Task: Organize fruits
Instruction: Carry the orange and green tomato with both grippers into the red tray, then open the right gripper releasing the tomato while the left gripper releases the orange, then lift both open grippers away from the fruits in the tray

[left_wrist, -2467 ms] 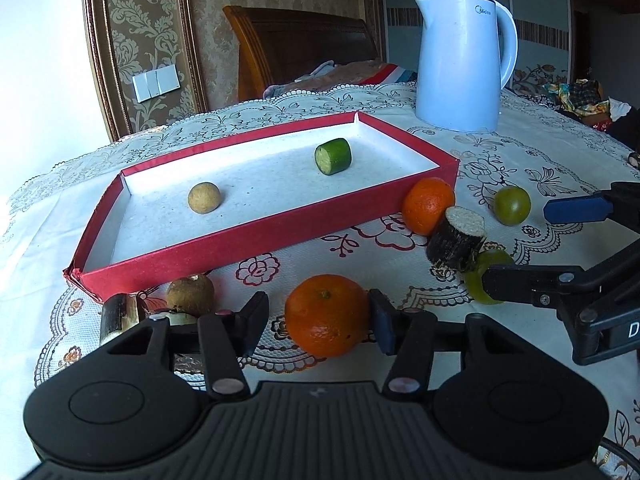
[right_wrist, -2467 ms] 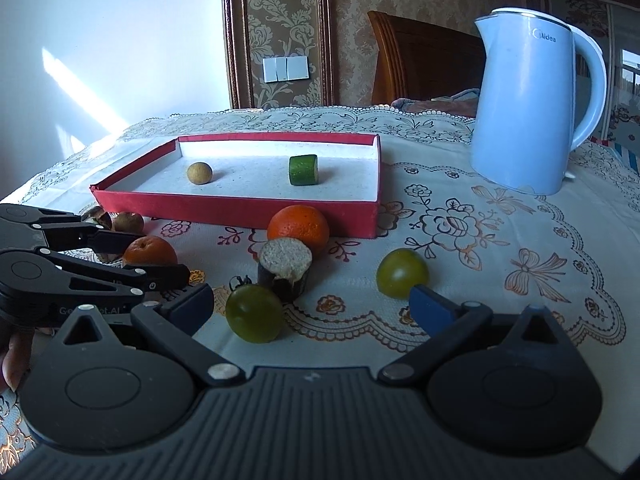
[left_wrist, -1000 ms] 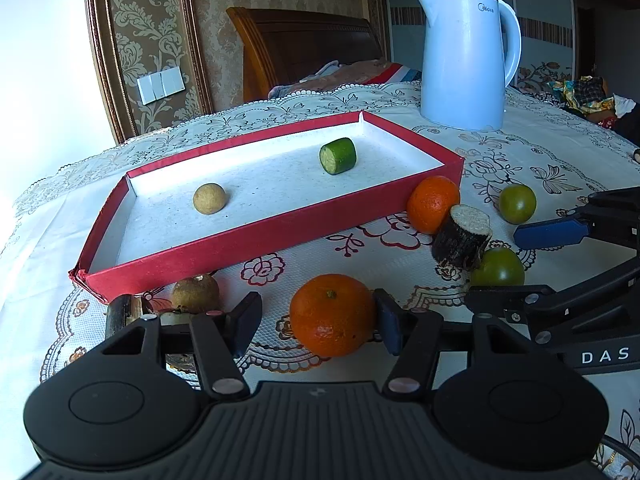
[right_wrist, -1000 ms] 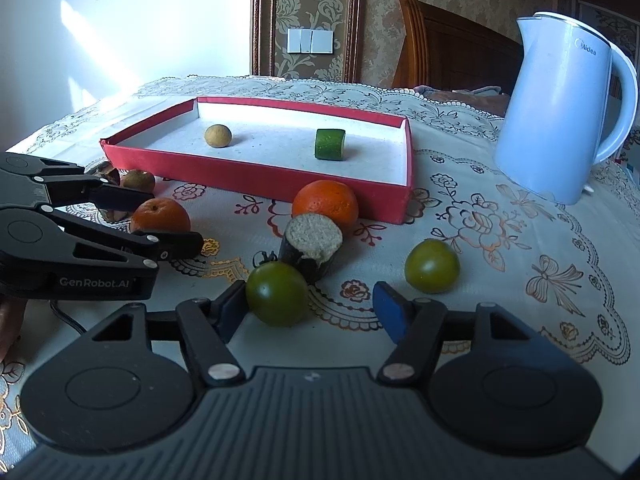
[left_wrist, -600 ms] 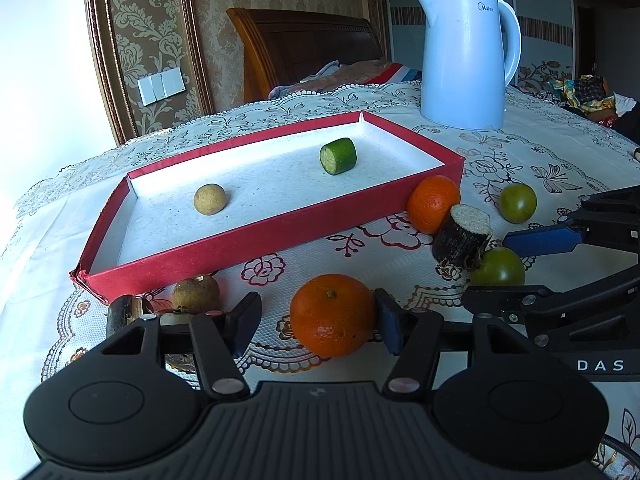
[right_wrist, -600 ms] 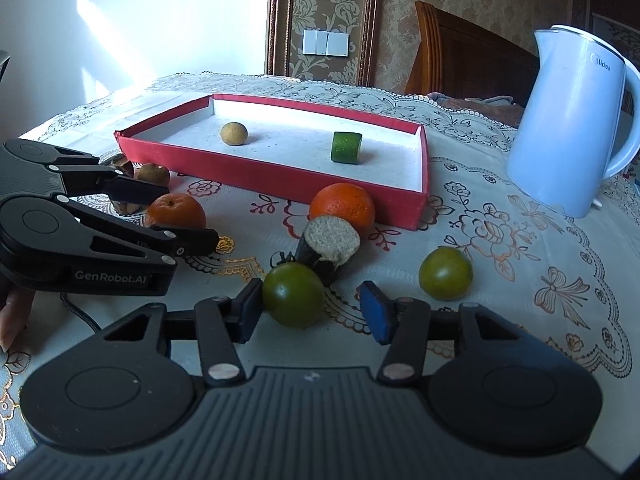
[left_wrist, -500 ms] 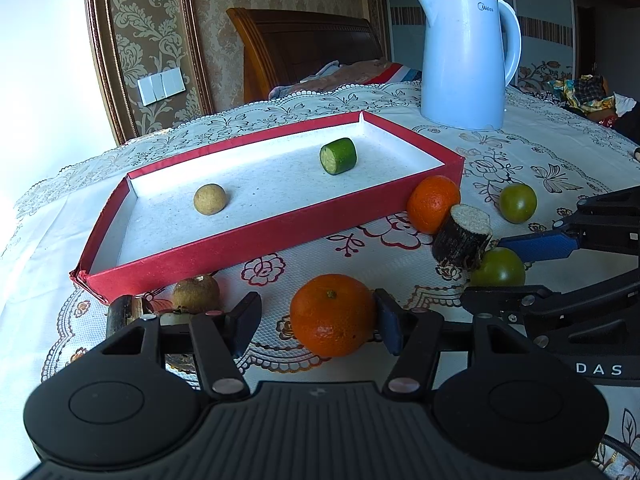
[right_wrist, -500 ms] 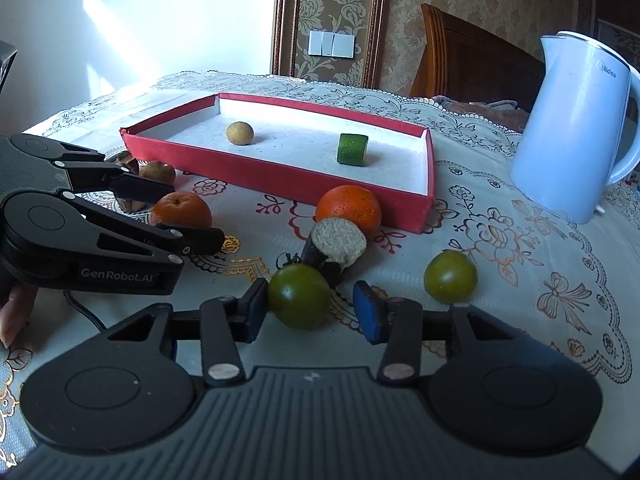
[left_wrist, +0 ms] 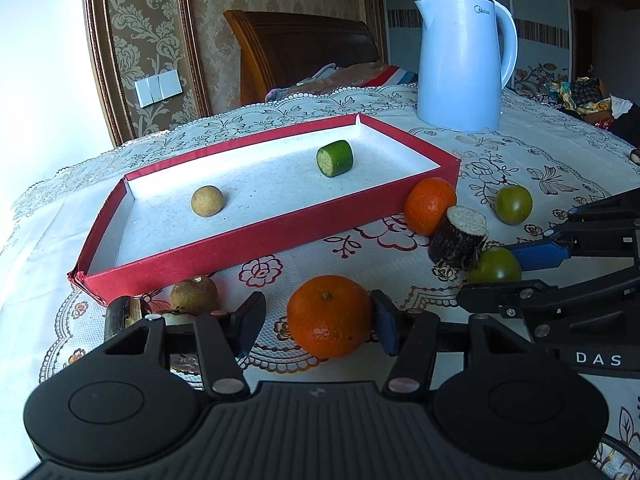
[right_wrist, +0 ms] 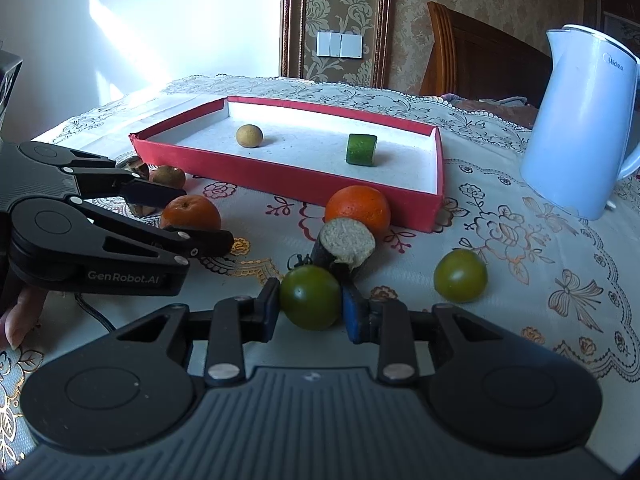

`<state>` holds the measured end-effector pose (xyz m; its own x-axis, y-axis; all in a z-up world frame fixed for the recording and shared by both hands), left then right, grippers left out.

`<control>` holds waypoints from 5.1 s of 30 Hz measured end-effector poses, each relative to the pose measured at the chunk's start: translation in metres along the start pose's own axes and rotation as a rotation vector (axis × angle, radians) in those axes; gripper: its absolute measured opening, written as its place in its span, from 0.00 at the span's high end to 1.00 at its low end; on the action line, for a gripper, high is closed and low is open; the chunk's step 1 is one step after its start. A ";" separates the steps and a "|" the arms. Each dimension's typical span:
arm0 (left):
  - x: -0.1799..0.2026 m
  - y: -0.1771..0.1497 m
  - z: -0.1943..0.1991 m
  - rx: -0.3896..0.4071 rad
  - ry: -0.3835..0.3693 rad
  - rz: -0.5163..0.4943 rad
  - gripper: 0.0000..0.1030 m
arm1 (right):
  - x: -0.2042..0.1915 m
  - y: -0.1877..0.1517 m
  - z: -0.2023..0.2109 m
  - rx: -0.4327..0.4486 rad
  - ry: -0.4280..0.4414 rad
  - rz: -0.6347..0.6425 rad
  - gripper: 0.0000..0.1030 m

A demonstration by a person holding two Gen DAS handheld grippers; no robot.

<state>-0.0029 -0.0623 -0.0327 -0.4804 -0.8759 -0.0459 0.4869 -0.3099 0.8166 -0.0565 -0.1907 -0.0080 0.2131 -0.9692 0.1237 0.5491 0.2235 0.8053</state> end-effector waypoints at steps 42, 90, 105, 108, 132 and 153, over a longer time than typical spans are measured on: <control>-0.058 0.063 -0.028 0.036 0.162 0.243 0.59 | 0.026 0.095 -0.065 0.066 -0.101 -0.068 0.71; -0.091 0.090 -0.101 -0.122 0.272 0.390 0.54 | 0.057 0.124 -0.159 -0.123 -0.123 -0.123 0.71; -0.095 0.090 -0.095 -0.098 0.266 0.414 0.37 | 0.056 0.125 -0.153 -0.102 -0.144 -0.114 0.42; -0.096 0.089 -0.093 -0.091 0.258 0.420 0.37 | 0.057 0.125 -0.152 -0.091 -0.155 -0.115 0.32; -0.093 0.082 -0.076 -0.038 0.252 0.412 0.36 | 0.055 0.120 -0.134 -0.056 -0.181 -0.115 0.11; -0.094 0.073 -0.048 0.027 0.255 0.423 0.36 | 0.044 0.113 -0.113 -0.010 -0.166 -0.096 0.05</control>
<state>0.1130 -0.0205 0.0036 -0.0494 -0.9865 0.1564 0.5799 0.0992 0.8086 0.1062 -0.1966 0.0229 0.0238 -0.9897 0.1414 0.5684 0.1297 0.8125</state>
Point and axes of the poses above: each gripper's, at about its wrist camera, not at the fingertips, and z roughly against the way its jaws point, x to its right, y to its top, the point moved 2 cm from there along -z, roughly the way its jaws point, and after that the axes turned 5 degrees about z, right-handed, at the moved point
